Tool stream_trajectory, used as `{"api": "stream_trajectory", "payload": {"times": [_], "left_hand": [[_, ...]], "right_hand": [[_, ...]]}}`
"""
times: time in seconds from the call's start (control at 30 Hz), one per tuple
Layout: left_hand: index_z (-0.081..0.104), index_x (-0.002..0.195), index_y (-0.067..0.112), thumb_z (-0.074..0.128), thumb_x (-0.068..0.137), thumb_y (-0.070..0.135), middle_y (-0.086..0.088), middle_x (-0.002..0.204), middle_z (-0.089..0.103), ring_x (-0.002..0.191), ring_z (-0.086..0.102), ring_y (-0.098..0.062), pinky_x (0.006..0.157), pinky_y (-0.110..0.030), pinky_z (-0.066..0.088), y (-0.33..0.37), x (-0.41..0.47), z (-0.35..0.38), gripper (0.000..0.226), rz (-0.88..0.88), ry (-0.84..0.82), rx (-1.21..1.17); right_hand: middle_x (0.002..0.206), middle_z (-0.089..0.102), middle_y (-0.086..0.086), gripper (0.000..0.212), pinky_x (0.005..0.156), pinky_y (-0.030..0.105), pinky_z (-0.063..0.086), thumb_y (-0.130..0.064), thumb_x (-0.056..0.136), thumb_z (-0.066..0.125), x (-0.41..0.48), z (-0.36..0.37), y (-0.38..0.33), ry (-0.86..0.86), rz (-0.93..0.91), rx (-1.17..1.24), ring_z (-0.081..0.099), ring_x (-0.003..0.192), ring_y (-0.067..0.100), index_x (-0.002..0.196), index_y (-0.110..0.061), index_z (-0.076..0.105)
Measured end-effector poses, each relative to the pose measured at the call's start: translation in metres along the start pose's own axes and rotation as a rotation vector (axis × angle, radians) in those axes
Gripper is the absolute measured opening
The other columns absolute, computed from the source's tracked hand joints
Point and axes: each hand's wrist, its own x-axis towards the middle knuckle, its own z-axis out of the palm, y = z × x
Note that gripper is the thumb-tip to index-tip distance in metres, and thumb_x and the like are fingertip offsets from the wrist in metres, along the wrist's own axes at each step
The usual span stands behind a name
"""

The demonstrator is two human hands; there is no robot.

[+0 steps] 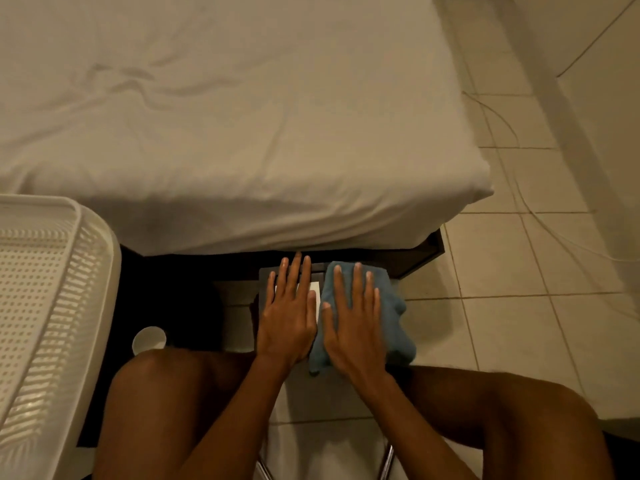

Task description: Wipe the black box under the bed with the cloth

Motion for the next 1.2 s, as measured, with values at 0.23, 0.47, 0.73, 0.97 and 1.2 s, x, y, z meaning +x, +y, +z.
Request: {"api": "stream_trajectory", "payload": {"times": [0.23, 0.47, 0.73, 0.97, 1.2], "left_hand": [[0.004, 0.156, 0.022, 0.017, 0.104, 0.034, 0.0, 0.165, 0.003, 0.151, -0.008, -0.012, 0.124, -0.04, 0.007, 0.001, 0.0, -0.001, 0.055, -0.03, 0.004, -0.031], [0.008, 0.156, 0.02, 0.014, 0.102, 0.035, -0.002, 0.164, 0.009, 0.152, -0.003, -0.016, 0.123, -0.039, 0.007, -0.001, 0.001, 0.001, 0.056, -0.001, 0.016, -0.014], [0.01, 0.156, 0.023, 0.017, 0.104, 0.035, 0.002, 0.164, 0.008, 0.152, -0.003, -0.013, 0.123, -0.035, 0.006, -0.003, 0.002, 0.001, 0.054, -0.004, 0.018, -0.034], [0.014, 0.156, 0.021, 0.012, 0.101, 0.043, 0.0, 0.163, 0.012, 0.151, -0.001, -0.015, 0.122, -0.03, 0.0, -0.003, 0.006, -0.002, 0.058, -0.013, -0.006, -0.077], [0.046, 0.144, 0.012, 0.043, 0.095, 0.023, -0.012, 0.155, 0.035, 0.148, 0.024, -0.03, 0.12, -0.042, 0.024, 0.012, 0.02, -0.023, 0.05, -0.11, -0.02, -0.265]], "right_hand": [[0.17, -0.008, 0.003, 0.064, 0.126, 0.044, -0.003, -0.052, 0.103, 0.021, 0.014, -0.015, 0.018, -0.032, 0.022, 0.047, -0.01, 0.156, 0.022, 0.161, -0.033, 0.0], [0.17, -0.006, 0.005, 0.066, 0.125, 0.047, -0.005, -0.052, 0.103, 0.024, -0.003, 0.0, 0.012, -0.034, -0.058, -0.01, -0.007, 0.157, 0.025, 0.161, -0.033, -0.002], [0.169, -0.011, 0.004, 0.064, 0.125, 0.045, -0.006, -0.054, 0.102, 0.013, 0.004, -0.012, 0.01, -0.047, -0.061, 0.029, -0.013, 0.156, 0.023, 0.16, -0.033, -0.003], [0.169, 0.009, -0.006, 0.056, 0.126, 0.04, 0.014, -0.056, 0.103, 0.024, 0.008, -0.047, 0.037, -0.096, -0.092, 0.411, 0.005, 0.155, 0.015, 0.157, -0.041, 0.021], [0.151, 0.046, 0.016, 0.065, 0.101, 0.042, 0.048, -0.045, 0.098, 0.055, 0.059, -0.068, 0.084, -0.312, 0.735, 0.91, 0.051, 0.13, 0.034, 0.151, -0.011, 0.038]]}}
